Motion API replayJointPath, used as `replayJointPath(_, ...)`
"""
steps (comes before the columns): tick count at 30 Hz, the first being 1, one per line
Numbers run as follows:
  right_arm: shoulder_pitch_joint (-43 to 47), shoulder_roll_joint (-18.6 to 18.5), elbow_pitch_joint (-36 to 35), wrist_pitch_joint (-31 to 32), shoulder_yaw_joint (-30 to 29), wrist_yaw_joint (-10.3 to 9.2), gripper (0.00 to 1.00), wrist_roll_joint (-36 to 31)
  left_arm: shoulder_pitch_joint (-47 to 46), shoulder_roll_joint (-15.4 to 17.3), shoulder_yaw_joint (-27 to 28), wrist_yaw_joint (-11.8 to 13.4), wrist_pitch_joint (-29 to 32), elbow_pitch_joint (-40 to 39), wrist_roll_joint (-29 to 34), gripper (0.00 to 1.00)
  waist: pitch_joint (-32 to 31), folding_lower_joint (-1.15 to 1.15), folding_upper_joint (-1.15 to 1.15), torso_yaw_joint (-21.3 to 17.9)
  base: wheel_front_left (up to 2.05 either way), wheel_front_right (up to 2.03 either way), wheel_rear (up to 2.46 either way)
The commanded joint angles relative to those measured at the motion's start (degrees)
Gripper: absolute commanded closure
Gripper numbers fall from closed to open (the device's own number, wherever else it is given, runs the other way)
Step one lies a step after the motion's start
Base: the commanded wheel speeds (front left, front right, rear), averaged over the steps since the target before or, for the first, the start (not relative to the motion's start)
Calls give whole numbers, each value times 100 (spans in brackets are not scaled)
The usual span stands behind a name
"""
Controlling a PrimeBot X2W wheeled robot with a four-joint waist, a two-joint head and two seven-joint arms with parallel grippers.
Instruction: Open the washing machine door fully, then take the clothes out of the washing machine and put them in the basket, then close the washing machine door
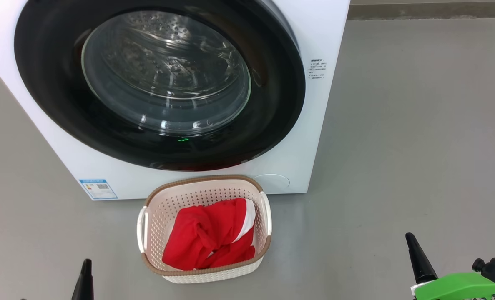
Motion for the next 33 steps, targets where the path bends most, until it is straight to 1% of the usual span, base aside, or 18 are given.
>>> replayJointPath(1,-230,-15,-180,45,32,2,100,150,-288,57,161,-11,44,-165,-144,100,-4,0,0,2,0,0,0)
replayJointPath(33,-303,132,-436,588,-221,3,100,1972,-510,-54,427,-16,574,-258,-1975,100,-102,0,0,49,0,0,0)
